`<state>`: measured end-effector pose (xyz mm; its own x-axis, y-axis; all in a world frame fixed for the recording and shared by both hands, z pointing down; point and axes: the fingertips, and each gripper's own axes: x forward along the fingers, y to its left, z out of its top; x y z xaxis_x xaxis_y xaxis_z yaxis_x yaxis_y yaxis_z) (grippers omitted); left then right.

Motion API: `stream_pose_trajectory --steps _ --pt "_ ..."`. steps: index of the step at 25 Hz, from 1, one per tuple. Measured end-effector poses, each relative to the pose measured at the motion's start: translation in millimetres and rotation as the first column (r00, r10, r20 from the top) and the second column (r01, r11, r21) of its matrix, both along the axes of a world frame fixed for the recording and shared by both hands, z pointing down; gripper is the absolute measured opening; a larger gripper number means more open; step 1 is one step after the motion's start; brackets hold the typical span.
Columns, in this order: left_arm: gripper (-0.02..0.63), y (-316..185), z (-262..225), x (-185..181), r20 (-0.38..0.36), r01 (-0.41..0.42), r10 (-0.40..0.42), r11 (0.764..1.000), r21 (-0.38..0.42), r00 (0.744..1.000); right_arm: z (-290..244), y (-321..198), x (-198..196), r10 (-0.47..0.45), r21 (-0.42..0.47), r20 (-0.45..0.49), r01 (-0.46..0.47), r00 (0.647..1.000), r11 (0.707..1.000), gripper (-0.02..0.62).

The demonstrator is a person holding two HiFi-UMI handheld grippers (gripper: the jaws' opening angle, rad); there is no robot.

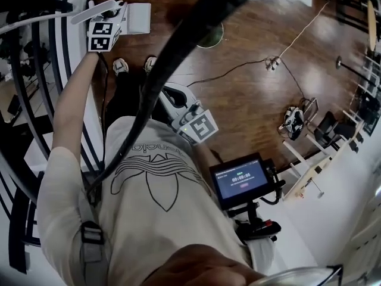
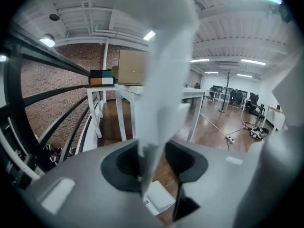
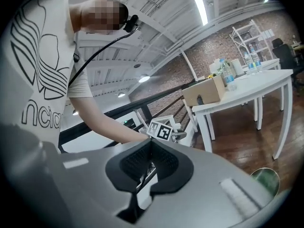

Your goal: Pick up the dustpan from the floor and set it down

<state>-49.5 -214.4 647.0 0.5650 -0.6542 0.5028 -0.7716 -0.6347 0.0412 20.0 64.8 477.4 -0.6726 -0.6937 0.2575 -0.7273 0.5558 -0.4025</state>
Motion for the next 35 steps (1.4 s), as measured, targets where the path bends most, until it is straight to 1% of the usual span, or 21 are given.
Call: stream_pose_trajectory --steps 1,2,5,6,7,8,9,10,11,12,13,14,16,18,20,22,23,26,28,32,35 --pt "0.237 -3.2 -1.6 -1.1 0.019 0.009 -0.009 1.000 0.005 1.000 0.3 -2.2 0.5 0.002 0.005 0.001 -0.002 1.000 1.000 0.002" --pt "0.296 -3.7 -4.2 -5.1 0.041 0.029 -0.029 0.999 0.013 0.999 0.6 -3.8 0.1 0.002 0.012 -0.001 -0.002 1.000 1.000 0.002" --pt "0.335 10.9 -15.5 -32.2 0.114 0.110 -0.118 0.991 0.071 0.986 1.2 -7.0 -3.3 -0.006 0.029 -0.015 0.006 1.000 1.000 0.002" --pt "0.353 18.4 -19.2 -43.4 0.149 0.134 -0.146 0.987 0.091 0.978 -0.6 -9.5 -4.1 -0.008 0.040 -0.017 0.009 1.000 0.999 0.002" --pt "0.356 26.0 -23.9 -54.7 0.184 0.160 -0.179 0.981 0.110 0.966 -3.4 -13.2 -4.2 -0.009 0.056 -0.017 0.009 1.000 0.998 0.002" --pt "0.346 34.7 -30.9 -65.2 0.208 0.190 -0.214 0.974 0.127 0.955 -6.9 -17.5 -3.7 -0.006 0.073 -0.015 0.008 1.000 0.997 0.002" --pt "0.201 46.3 -40.3 -72.5 0.207 0.213 -0.237 0.968 0.132 0.949 -10.5 -21.7 -3.3 -0.003 0.092 -0.012 0.004 1.000 0.996 0.002" --pt "0.021 61.6 -51.9 -74.2 0.171 0.213 -0.231 0.970 0.117 0.958 -14.3 -26.0 -3.8 -0.001 0.110 -0.004 0.002 1.000 0.994 0.002" --pt "0.020 78.9 -66.5 -70.0 0.101 0.187 -0.195 0.979 0.084 0.976 -18.3 -31.5 -5.6 -0.003 0.130 0.007 0.002 1.000 0.992 0.002" --pt "0.020 96.5 -84.7 -61.2 0.010 0.141 -0.142 0.989 0.050 0.990 -22.7 -38.0 -8.0 -0.006 0.145 0.023 0.003 1.000 0.989 0.002" --pt "0.020 114.0 -106.1 -49.8 -0.080 0.091 -0.089 0.995 0.027 0.993 -27.8 -43.3 -9.9 -0.011 0.153 0.043 0.004 0.999 0.988 0.000" --pt "0.020 132.2 -128.6 -36.9 -0.156 0.048 -0.045 0.999 0.012 0.987 -33.4 -45.7 -10.3 -0.013 0.154 0.064 0.003 0.998 0.988 0.000" --pt "0.021 169.7 -167.1 -11.3 -0.275 -0.010 0.005 1.000 -0.017 0.962 -44.0 -41.9 -6.6 -0.002 0.150 0.090 -0.012 0.996 0.989 0.000" --pt "0.021 195.7 -188.7 5.7 -0.350 -0.033 0.023 0.999 -0.021 0.937 -48.4 -37.4 -6.1 -0.008 0.166 0.096 -0.008 0.995 0.986 0.000" --pt "0.021 204.7 -192.9 10.7 -0.369 -0.006 0.016 1.000 0.028 0.929 -44.0 -40.2 -12.0 -0.048 0.202 0.084 0.031 0.995 0.979 0.002" --pt "0.020 213.9 -181.4 9.4 -0.349 0.017 0.007 0.998 0.066 0.937 -42.2 -43.0 -19.9 -0.097 0.226 0.061 0.081 0.993 0.971 0.000" --pt "0.020 218.9 -181.3 9.4 -0.338 0.015 0.012 0.997 0.077 0.941 -47.2 -43.0 -23.6 -0.118 0.238 0.052 0.102 0.992 0.966 0.000" --pt "0.020 223.8 -215.6 13.8 -0.324 -0.008 0.045 0.993 0.115 0.945 -70.9 -42.3 -28.2 -0.149 0.260 0.047 0.132 0.988 0.957 0.000" --pt "0.020 219.6 -237.6 15.0 -0.317 -0.010 0.057 0.989 0.149 0.947 -75.9 -41.9 -28.8 -0.161 0.262 0.048 0.143 0.986 0.954 0.000" --pt "0.021 224.3 -248.0 18.9 -0.300 -0.034 0.075 0.990 0.138 0.951 -86.5 -42.4 -34.8 -0.189 0.267 0.047 0.170 0.981 0.949 0.001" --pt "0.020 214.7 -243.7 7.1 -0.295 -0.020 0.065 0.988 0.152 0.953 -86.0 -51.2 -47.6 -0.218 0.287 0.043 0.197 0.975 0.938 0.002"
